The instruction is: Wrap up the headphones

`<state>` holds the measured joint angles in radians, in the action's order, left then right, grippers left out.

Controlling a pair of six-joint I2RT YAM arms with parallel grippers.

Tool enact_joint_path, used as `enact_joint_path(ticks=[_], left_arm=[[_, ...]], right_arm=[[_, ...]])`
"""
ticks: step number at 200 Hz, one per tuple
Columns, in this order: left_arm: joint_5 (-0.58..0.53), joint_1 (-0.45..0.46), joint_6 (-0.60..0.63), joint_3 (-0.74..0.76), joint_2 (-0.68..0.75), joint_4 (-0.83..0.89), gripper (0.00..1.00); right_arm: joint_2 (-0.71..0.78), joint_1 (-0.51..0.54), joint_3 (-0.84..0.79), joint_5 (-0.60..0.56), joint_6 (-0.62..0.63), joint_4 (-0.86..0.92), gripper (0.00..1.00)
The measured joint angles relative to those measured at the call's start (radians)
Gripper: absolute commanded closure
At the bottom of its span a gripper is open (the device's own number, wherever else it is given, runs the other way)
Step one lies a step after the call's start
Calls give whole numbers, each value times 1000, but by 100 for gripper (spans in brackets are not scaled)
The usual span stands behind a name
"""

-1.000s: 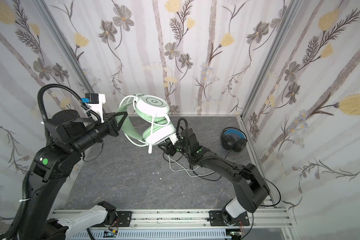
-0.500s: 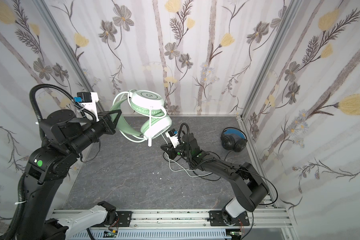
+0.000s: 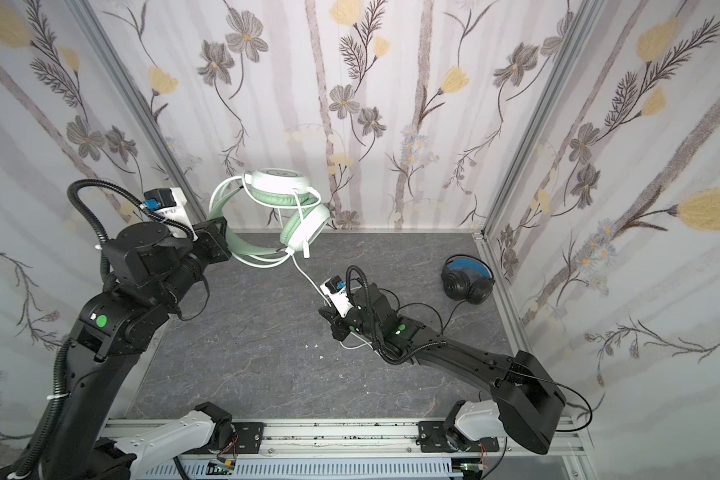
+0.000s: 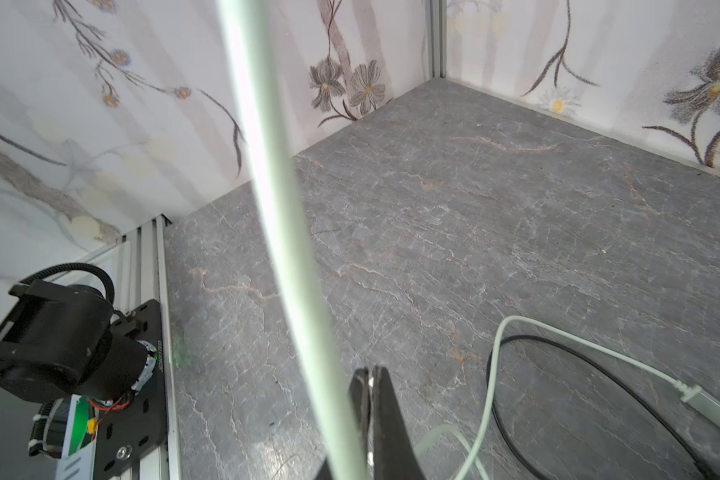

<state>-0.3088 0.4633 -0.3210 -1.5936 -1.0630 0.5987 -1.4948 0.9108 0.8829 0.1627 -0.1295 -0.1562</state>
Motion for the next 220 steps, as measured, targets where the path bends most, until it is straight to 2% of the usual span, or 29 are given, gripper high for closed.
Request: enact_joint_path(ticks=[19,57,104,145,220], left_arm=[[-58,0,42,15,-6,-3,100],[-149,-4,125,37,-22,-5,100],[-245,-5,129,73,-57,-16,100],[-293,-5,140,91,-101,-43,100],[-327,3,219,179,-112,-69,100]], right_arm=[[17,25,44,-101,32,88,100],[76,65,92,-223,88,222,100],[87,159,135,-340,176,360,100],[108,234,205,-434,223,452,100],[103,275,395,-540,348,605,100]])
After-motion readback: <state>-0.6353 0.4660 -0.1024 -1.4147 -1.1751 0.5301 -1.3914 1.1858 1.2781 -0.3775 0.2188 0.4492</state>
